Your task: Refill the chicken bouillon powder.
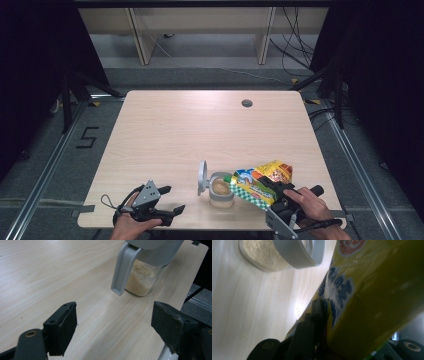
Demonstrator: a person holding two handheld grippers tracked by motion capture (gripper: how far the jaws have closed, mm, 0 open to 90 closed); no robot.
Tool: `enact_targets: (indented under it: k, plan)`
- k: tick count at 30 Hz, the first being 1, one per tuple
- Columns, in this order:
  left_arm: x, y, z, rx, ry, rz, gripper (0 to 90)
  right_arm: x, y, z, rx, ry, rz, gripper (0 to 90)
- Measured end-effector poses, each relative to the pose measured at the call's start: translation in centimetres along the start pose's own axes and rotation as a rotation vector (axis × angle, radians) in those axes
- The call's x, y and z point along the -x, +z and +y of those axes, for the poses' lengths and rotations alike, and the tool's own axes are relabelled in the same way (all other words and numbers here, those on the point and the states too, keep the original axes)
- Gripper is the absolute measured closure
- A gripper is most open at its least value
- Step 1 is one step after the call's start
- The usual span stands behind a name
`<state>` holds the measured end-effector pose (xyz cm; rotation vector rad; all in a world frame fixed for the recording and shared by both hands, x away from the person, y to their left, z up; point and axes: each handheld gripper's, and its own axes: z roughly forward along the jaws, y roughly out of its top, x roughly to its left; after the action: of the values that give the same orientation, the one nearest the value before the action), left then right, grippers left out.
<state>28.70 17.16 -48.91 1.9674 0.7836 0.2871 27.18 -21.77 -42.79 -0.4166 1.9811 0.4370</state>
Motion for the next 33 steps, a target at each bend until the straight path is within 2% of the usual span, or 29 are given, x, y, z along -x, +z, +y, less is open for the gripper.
enact_targets:
  k: [1, 2, 4, 5, 6, 7, 11, 12, 13, 14, 15, 16, 17, 19, 20, 21, 22, 23, 24, 25, 26, 27, 28, 33]
  plan:
    - [0.0, 0.0, 0.0, 0.0, 0.0, 0.0, 20.2, 0.0, 0.0, -0.1, 0.011, 0.0, -0.005, 78.6]
    - [0.0, 0.0, 0.0, 0.001, 0.0, 0.0, 20.2, -0.4, 0.0, -0.2, 0.008, 0.072, -0.007, 78.8]
    - [0.0, 0.0, 0.0, 0.001, 0.0, 0.0, 20.2, -0.2, 0.1, -0.3, 0.014, 0.067, 0.009, 79.1]
    - [0.0, 0.0, 0.0, 0.004, 0.0, 0.0, 20.2, -0.5, 0.1, -0.4, 0.016, 0.113, 0.009, 79.2]
    - [0.0, 0.1, 0.0, 0.007, -0.001, -0.001, 20.2, -0.4, 0.4, -0.5, 0.046, 0.095, 0.01, 79.3]
    - [0.0, 0.0, 0.0, 0.004, -0.001, -0.001, 20.2, -0.7, 0.3, -0.6, 0.031, 0.152, 0.012, 79.5]
    - [0.0, 0.0, 0.0, 0.0, 0.0, -0.001, 20.2, -0.3, 0.6, -0.8, 0.059, 0.135, 0.004, 79.7]
    - [0.1, 0.1, 0.0, 0.013, -0.012, -0.004, 20.2, -0.4, 0.8, -1.1, 0.066, 0.156, 0.002, 80.1]
    - [0.0, 0.0, 0.0, 0.0, 0.0, 0.0, 20.2, -0.7, 0.9, -1.3, 0.069, 0.203, 0.005, 80.2]
    - [0.0, 0.0, 0.0, 0.0, 0.0, 0.0, 20.2, -0.4, 1.0, -1.4, 0.071, 0.177, 0.001, 80.3]
    - [0.0, 0.0, 0.0, 0.0, 0.0, -0.001, 20.2, -0.7, 1.0, -1.5, 0.06, 0.241, 0.01, 80.5]
    - [0.0, 0.0, 0.0, 0.004, -0.001, 0.0, 20.2, -0.2, 1.1, -1.7, 0.076, 0.187, 0.003, 80.7]
    - [-0.2, -0.1, 0.0, -0.012, 0.018, 0.007, 20.2, -0.6, 1.0, -1.9, 0.073, 0.269, 0.007, 80.9]
    - [0.0, 0.0, 0.0, -0.001, 0.005, 0.001, 20.2, -0.3, 1.1, -2.2, 0.09, 0.277, -0.002, 81.1]
    - [0.1, 0.0, 0.0, 0.009, -0.009, -0.002, 20.2, -0.5, 1.1, -2.5, 0.093, 0.332, 0.002, 81.7]
    - [-0.1, -0.1, 0.1, -0.019, 0.024, 0.01, 20.2, -0.5, 1.1, -2.6, 0.097, 0.344, 0.002, 81.8]
    - [-0.1, -0.1, 0.1, -0.019, 0.024, 0.01, 20.2, -0.5, 1.2, -2.7, 0.1, 0.357, 0.003, 81.8]
    - [0.0, 0.0, 0.0, 0.006, -0.002, -0.003, 20.2, -0.6, 1.1, -2.8, 0.1, 0.38, 0.01, 82.0]
    - [-0.1, -0.1, 0.1, -0.011, 0.015, 0.008, 20.2, -0.5, 1.2, -3.0, 0.11, 0.371, 0.013, 82.1]
    - [0.0, -0.1, 0.0, -0.003, 0.006, 0.003, 20.2, -0.6, 1.2, -3.1, 0.108, 0.416, 0.014, 82.2]
    - [0.1, 0.0, 0.0, 0.01, -0.01, 0.001, 20.2, -0.7, 1.2, -3.2, 0.115, 0.434, 0.025, 82.2]
    - [0.0, -0.1, 0.1, -0.001, 0.003, 0.005, 20.2, -0.7, 1.3, -3.3, 0.12, 0.44, 0.025, 82.4]
    - [0.1, 0.0, 0.0, 0.011, -0.009, -0.003, 20.2, -0.8, 1.4, -3.4, 0.117, 0.463, 0.024, 82.4]
    - [0.0, -0.1, 0.1, -0.001, 0.003, 0.006, 20.2, -1.1, 1.6, -4.1, 0.115, 0.542, 0.04, 83.0]
